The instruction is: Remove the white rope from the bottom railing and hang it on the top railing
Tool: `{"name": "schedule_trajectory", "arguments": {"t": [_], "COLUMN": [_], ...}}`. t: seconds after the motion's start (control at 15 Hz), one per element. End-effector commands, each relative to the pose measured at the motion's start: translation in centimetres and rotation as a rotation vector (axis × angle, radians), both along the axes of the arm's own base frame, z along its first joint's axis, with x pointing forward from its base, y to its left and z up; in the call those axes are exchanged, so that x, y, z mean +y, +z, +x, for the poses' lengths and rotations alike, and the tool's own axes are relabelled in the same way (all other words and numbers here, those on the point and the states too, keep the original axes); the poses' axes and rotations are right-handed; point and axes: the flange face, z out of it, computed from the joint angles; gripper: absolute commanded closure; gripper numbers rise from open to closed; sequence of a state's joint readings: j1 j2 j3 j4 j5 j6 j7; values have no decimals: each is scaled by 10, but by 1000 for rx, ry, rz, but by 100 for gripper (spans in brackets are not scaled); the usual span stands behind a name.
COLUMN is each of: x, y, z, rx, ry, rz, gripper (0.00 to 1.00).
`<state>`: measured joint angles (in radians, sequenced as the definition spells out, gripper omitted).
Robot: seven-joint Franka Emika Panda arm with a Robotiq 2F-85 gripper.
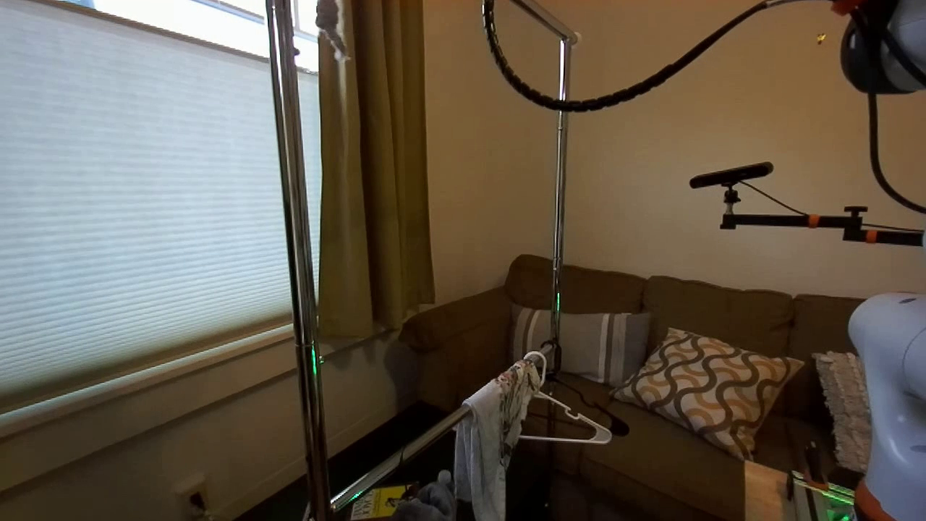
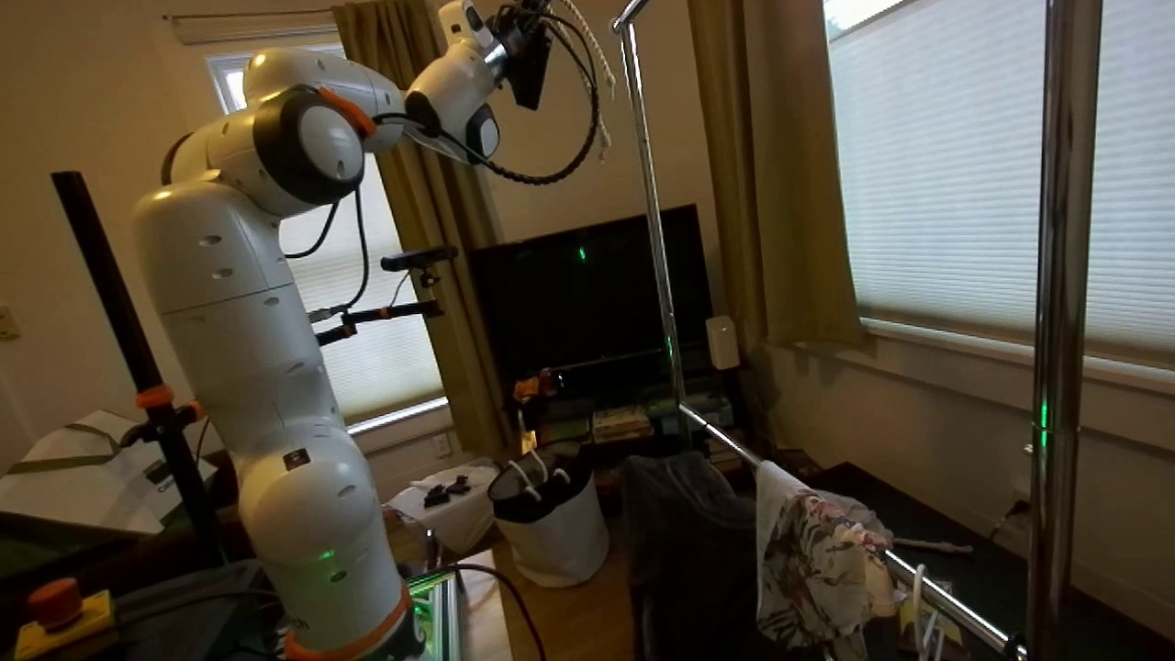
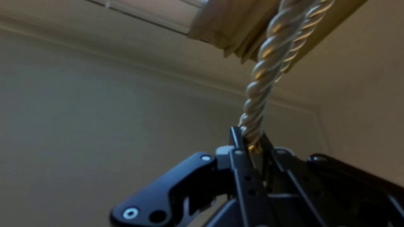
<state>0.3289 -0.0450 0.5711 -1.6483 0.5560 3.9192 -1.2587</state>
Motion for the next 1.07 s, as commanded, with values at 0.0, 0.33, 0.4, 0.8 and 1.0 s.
{"name": "schedule_trajectory", "arguments": {"t": [0.0,0.33,0.4,0.8,1.0], "x": [5,-28,-34,-67,-73], "y": [20,34,34,54,50], "z": [3,7,10,31,38], "rx": [-34,-182,-198,-289,-259], "ry": [55,-123,-166,-357,-357], "rz": [-15,168,201,313,281], "gripper": [97,97,97,97,89]}}
